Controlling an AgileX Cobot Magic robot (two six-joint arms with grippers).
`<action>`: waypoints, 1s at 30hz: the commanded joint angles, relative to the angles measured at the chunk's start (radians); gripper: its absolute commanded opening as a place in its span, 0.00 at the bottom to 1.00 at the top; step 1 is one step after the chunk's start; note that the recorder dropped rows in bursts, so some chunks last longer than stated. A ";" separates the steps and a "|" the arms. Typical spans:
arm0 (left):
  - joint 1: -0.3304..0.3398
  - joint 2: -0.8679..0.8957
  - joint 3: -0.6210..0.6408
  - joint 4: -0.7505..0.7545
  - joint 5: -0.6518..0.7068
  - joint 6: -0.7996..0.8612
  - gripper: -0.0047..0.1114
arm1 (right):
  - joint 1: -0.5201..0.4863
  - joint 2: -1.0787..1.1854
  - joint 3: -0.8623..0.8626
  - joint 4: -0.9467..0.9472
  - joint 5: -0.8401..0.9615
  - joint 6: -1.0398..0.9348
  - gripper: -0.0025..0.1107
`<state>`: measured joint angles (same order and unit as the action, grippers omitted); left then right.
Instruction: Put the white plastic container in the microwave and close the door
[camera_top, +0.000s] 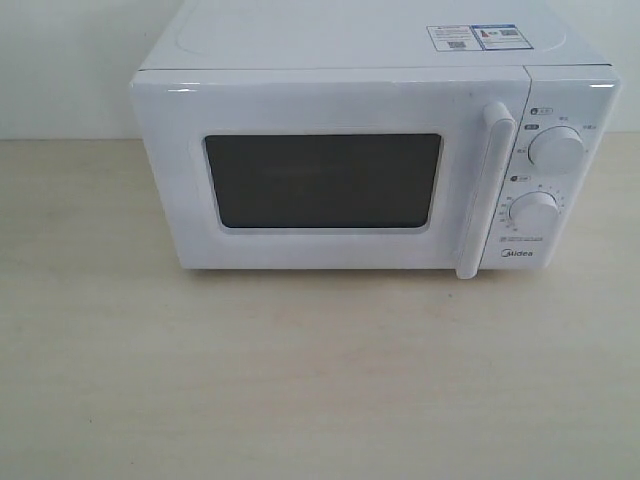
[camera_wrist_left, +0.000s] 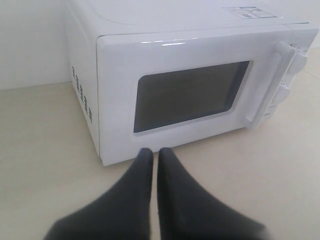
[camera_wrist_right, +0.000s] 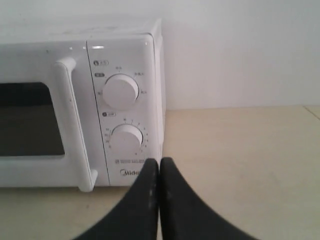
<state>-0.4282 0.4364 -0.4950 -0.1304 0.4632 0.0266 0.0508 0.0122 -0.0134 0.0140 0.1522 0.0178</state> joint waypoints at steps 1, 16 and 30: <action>0.000 -0.004 0.005 0.000 0.001 -0.011 0.08 | -0.006 -0.012 0.013 0.004 0.101 0.003 0.02; 0.000 -0.004 0.005 0.000 0.001 -0.011 0.08 | -0.006 -0.012 0.013 0.004 0.179 0.003 0.02; 0.000 -0.004 0.005 0.000 0.001 -0.011 0.08 | -0.006 -0.012 0.013 0.004 0.186 0.003 0.02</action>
<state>-0.4282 0.4364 -0.4950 -0.1304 0.4632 0.0266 0.0508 0.0063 0.0004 0.0178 0.3375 0.0201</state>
